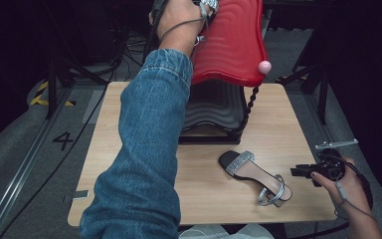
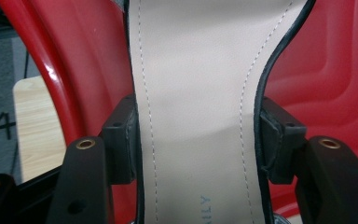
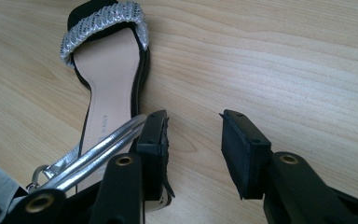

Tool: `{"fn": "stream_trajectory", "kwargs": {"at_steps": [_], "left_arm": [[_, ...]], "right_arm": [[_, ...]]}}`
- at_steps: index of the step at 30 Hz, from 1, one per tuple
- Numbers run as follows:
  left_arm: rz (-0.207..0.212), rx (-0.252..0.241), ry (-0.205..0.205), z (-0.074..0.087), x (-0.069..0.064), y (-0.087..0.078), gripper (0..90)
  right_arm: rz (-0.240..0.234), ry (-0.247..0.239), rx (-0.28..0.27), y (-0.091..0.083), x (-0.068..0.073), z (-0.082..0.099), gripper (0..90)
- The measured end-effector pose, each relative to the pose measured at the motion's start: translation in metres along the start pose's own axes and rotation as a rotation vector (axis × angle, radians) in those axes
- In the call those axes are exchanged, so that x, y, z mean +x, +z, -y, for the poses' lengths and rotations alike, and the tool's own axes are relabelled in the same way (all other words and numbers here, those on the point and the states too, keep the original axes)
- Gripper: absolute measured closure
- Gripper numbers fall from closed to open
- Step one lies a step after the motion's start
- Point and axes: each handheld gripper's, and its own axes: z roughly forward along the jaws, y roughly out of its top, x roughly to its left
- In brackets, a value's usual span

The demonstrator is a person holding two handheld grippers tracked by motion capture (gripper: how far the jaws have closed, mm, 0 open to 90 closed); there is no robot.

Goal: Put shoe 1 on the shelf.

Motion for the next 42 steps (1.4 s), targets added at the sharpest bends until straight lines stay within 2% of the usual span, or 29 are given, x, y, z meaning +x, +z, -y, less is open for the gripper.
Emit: {"fn": "stream_trajectory", "kwargs": {"at_steps": [4,5,6,7,11,13,15,19,21,22,26,28,32,35,40,42], "left_arm": [[-0.014,-0.011,-0.024,0.0,-0.001,0.004,42.0],[-0.017,-0.022,-0.055,0.0,-0.001,0.005,41.9],[-0.02,-0.031,-0.06,0.001,-0.001,0.006,41.9],[-0.02,-0.031,-0.06,0.001,-0.001,0.006,41.9],[-0.071,-0.04,-0.038,0.002,-0.002,0.008,41.9],[-0.09,-0.052,-0.038,0.003,0.0,0.009,41.9],[-0.119,-0.05,-0.021,0.004,0.001,0.01,41.9],[-0.125,-0.067,-0.02,0.007,0.001,0.012,41.9],[-0.139,-0.072,-0.02,0.009,-0.002,0.013,41.8],[-0.141,-0.072,-0.033,0.01,-0.004,0.013,41.8],[-0.089,-0.041,-0.072,0.013,-0.004,0.012,41.7],[-0.086,-0.031,-0.079,0.014,-0.006,0.012,41.6],[-0.096,-0.044,-0.059,0.016,-0.008,0.012,41.1],[-0.086,-0.053,-0.057,0.018,-0.008,0.012,40.6],[-0.051,-0.062,-0.028,0.019,-0.004,0.011,39.4],[-0.054,-0.064,-0.021,0.02,-0.004,0.011,39.5]], "right_arm": [[-0.001,0.01,0.0,-0.002,-0.001,0.003,61.7],[-0.006,0.007,0.003,-0.002,0.0,0.004,61.6],[-0.007,0.002,0.006,-0.001,0.0,0.004,61.5],[-0.011,-0.001,0.012,0.0,0.001,0.005,61.3],[-0.021,-0.018,0.029,0.003,0.004,0.005,60.8],[-0.022,-0.018,0.024,0.002,0.004,0.005,60.7],[-0.02,-0.021,0.02,0.003,0.003,0.004,60.5],[-0.026,-0.019,0.024,0.004,0.004,0.003,60.1],[-0.032,-0.035,0.03,0.006,0.006,0.001,59.8],[-0.039,-0.035,0.037,0.007,0.007,0.001,59.8],[-0.048,-0.055,0.038,0.009,0.009,-0.001,59.7],[-0.048,-0.058,0.037,0.009,0.009,-0.003,59.7],[-0.053,-0.065,0.032,0.009,0.01,-0.005,59.5],[-0.053,-0.068,0.031,0.009,0.01,-0.007,59.4],[-0.055,-0.076,0.033,0.011,0.01,-0.01,58.9],[-0.056,-0.074,0.03,0.012,0.01,-0.011,58.6]]}}
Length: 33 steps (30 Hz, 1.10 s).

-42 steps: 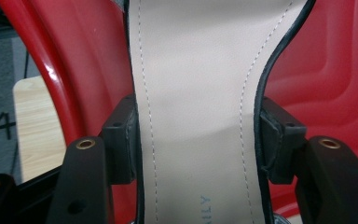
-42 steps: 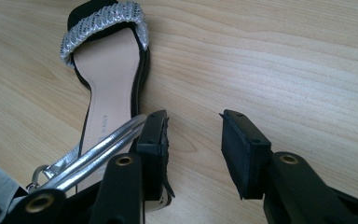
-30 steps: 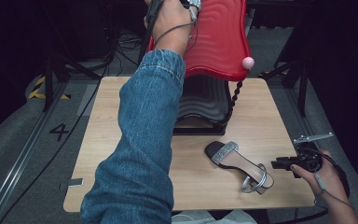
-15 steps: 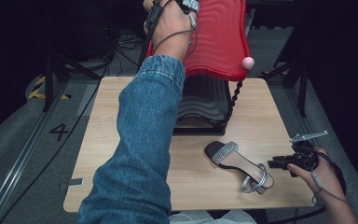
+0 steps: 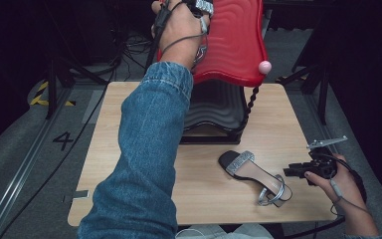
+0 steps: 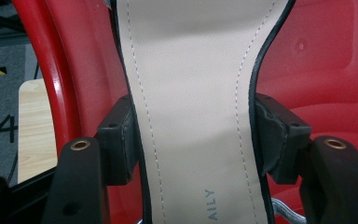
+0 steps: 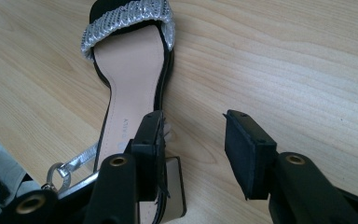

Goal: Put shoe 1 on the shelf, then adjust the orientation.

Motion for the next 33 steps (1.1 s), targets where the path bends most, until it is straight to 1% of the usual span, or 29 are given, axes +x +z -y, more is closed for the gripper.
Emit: {"fn": "stream_trajectory", "kwargs": {"at_steps": [1,3,4,5,7,9,10,11,13,14,15,16,17,18,19,20,21,24,25,27,29,31,33], "left_arm": [[0.0,-0.001,0.001,0.0,0.0,0.0,39.5],[-0.003,-0.003,0.017,0.001,-0.002,0.0,39.2],[0.007,-0.016,0.027,0.002,-0.002,0.0,39.3],[0.009,-0.019,0.032,0.002,-0.003,0.0,39.4],[0.007,-0.019,0.036,0.002,-0.003,0.0,39.3],[0.019,-0.019,0.021,0.002,-0.001,-0.001,39.5],[0.021,-0.017,0.024,0.002,0.0,-0.002,39.5],[0.015,-0.02,0.024,0.002,-0.001,-0.002,39.0],[-0.001,-0.026,0.039,0.002,-0.002,-0.004,36.4],[-0.004,-0.032,0.057,0.002,-0.002,-0.006,36.3],[-0.003,-0.048,0.076,0.002,-0.002,-0.008,35.0],[-0.003,-0.067,0.084,0.002,-0.001,-0.012,33.3],[-0.004,-0.083,0.081,0.003,-0.001,-0.015,31.8],[-0.002,-0.085,0.089,0.004,0.001,-0.018,30.8],[0.002,-0.086,0.094,0.004,0.002,-0.021,30.4],[0.015,-0.093,0.1,0.005,0.004,-0.024,29.8],[0.037,-0.1,0.109,0.006,0.006,-0.03,29.8],[0.094,-0.122,0.132,0.005,0.014,-0.048,29.8],[0.101,-0.134,0.13,0.006,0.015,-0.051,29.9],[0.115,-0.137,0.142,0.008,0.018,-0.06,30.1],[0.125,-0.142,0.164,0.01,0.019,-0.067,29.8],[0.123,-0.132,0.191,0.015,0.019,-0.073,29.8],[0.123,-0.126,0.213,0.019,0.018,-0.077,29.5]], "right_arm": [[0.0,-0.004,-0.002,0.0,0.0,-0.001,58.5],[-0.002,-0.007,-0.002,0.001,0.0,-0.002,58.5],[-0.003,-0.009,-0.002,0.001,0.001,-0.002,58.4],[-0.004,-0.013,-0.001,0.001,0.001,-0.003,58.4],[-0.004,-0.01,0.001,0.002,0.001,-0.003,58.3],[-0.003,-0.009,-0.002,0.001,0.0,-0.003,58.2],[-0.003,-0.008,-0.002,0.001,0.0,-0.003,58.2],[-0.004,-0.009,-0.003,0.001,0.0,-0.004,58.1],[-0.003,-0.009,-0.003,0.001,0.0,-0.004,58.0],[-0.003,-0.008,-0.003,0.001,0.0,-0.004,58.0],[-0.003,-0.009,-0.003,0.001,0.0,-0.003,57.8],[-0.003,-0.009,-0.005,0.001,0.0,-0.003,57.5],[0.0,-0.012,-0.01,0.001,-0.001,-0.003,57.0],[0.002,-0.012,-0.013,0.0,0.0,-0.003,56.7],[0.006,-0.013,-0.016,0.0,0.0,-0.004,56.3],[0.009,-0.013,-0.019,-0.001,0.0,-0.004,55.8],[0.012,-0.018,-0.024,-0.002,0.001,-0.004,54.4],[0.014,0.005,-0.008,-0.005,0.003,-0.006,53.1],[0.014,0.005,-0.01,-0.005,0.004,-0.007,52.9],[0.017,0.004,-0.011,-0.005,0.006,-0.008,52.8],[0.019,-0.001,-0.013,-0.005,0.008,-0.01,52.3],[0.018,-0.009,-0.015,-0.005,0.01,-0.013,51.7],[0.012,-0.011,-0.02,-0.004,0.012,-0.014,53.2]]}}
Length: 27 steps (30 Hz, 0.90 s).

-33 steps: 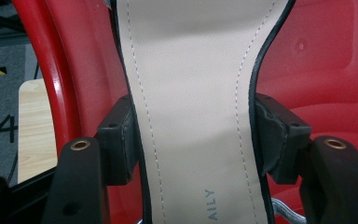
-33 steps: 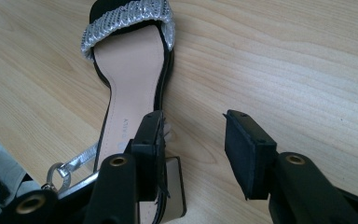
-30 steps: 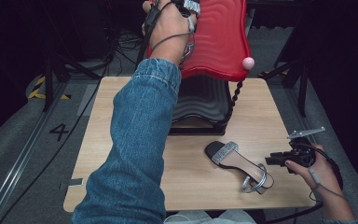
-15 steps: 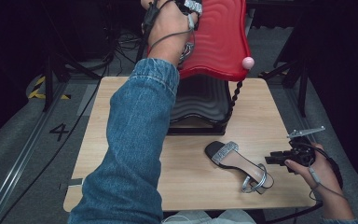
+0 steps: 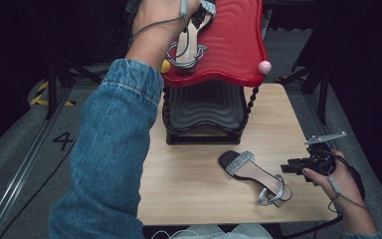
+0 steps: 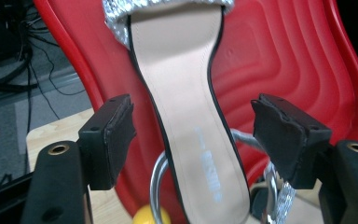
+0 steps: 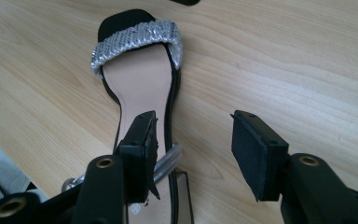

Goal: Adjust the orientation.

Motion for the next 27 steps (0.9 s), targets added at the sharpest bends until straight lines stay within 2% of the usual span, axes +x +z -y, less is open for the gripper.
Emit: {"fn": "stream_trajectory", "kwargs": {"at_steps": [4,5,7,10,12,15,17,19,20,23,27], "left_arm": [[0.027,0.01,0.049,0.008,-0.005,-0.008,29.3],[0.027,0.01,0.049,0.008,-0.005,-0.008,29.3],[0.042,0.017,0.075,0.016,-0.008,-0.014,29.3],[0.074,0.043,0.092,0.025,-0.008,-0.021,29.2],[0.074,0.042,0.1,0.028,-0.007,-0.024,28.1],[0.08,0.052,0.136,0.04,-0.005,-0.033,28.1],[0.084,0.046,0.141,0.048,-0.003,-0.036,28.1],[0.092,0.041,0.164,0.057,0.001,-0.04,28.1],[0.1,0.032,0.168,0.062,0.003,-0.043,28.1],[0.132,0.016,0.197,0.075,0.011,-0.049,28.2],[0.178,-0.029,0.242,0.092,0.019,-0.055,30.3]], "right_arm": [[-0.017,-0.011,-0.018,0.0,0.003,-0.002,53.3],[-0.017,-0.011,-0.018,0.0,0.003,-0.002,53.3],[-0.011,-0.024,-0.032,0.0,0.002,-0.003,52.1],[-0.01,-0.032,-0.021,-0.001,0.001,-0.006,49.5],[-0.014,-0.041,-0.019,-0.001,0.001,-0.007,46.7],[-0.007,-0.044,0.005,0.001,0.002,-0.011,44.1],[-0.01,-0.044,0.014,0.003,0.003,-0.013,42.3],[-0.009,-0.048,0.021,0.004,0.005,-0.015,41.9],[-0.008,-0.065,0.018,0.005,0.006,-0.016,42.0],[-0.007,-0.097,0.015,0.004,0.01,-0.016,42.8],[-0.007,-0.13,0.005,0.004,0.013,-0.017,44.8]]}}
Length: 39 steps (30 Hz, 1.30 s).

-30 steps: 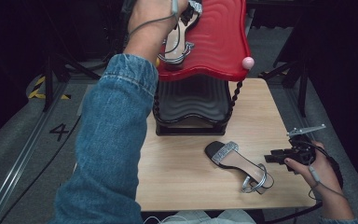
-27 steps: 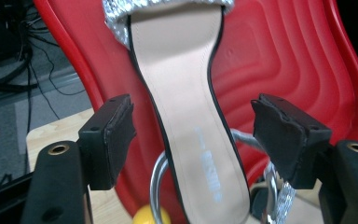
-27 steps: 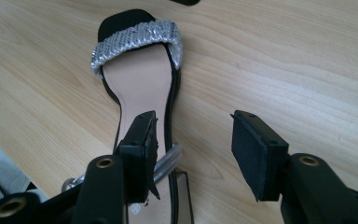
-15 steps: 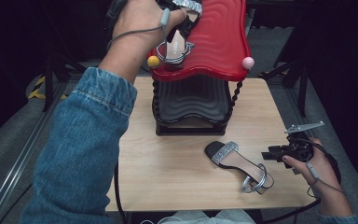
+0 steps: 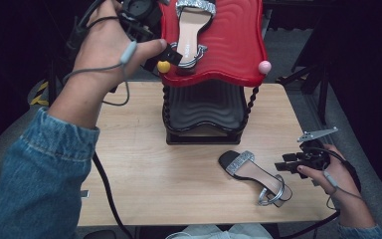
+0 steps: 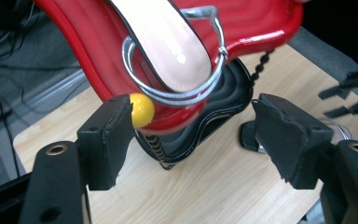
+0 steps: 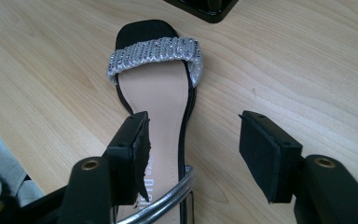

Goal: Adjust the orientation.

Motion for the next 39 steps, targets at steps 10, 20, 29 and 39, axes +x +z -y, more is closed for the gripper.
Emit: {"fn": "stream_trajectory", "kwargs": {"at_steps": [10,20,29,39], "left_arm": [[0.138,-0.039,0.173,0.04,0.003,-0.001,34.5],[0.223,-0.051,0.247,0.086,0.006,0.014,39.3],[0.26,0.0,0.25,0.133,0.008,0.054,38.7],[0.277,0.039,0.227,0.171,0.004,0.095,38.3]], "right_arm": [[-0.022,-0.025,-0.034,-0.002,0.006,0.0,45.8],[-0.042,-0.047,-0.057,-0.002,0.01,0.006,45.7],[-0.013,-0.089,-0.003,0.004,0.015,0.002,38.6],[-0.008,-0.109,0.021,0.008,0.019,-0.001,35.8]]}}
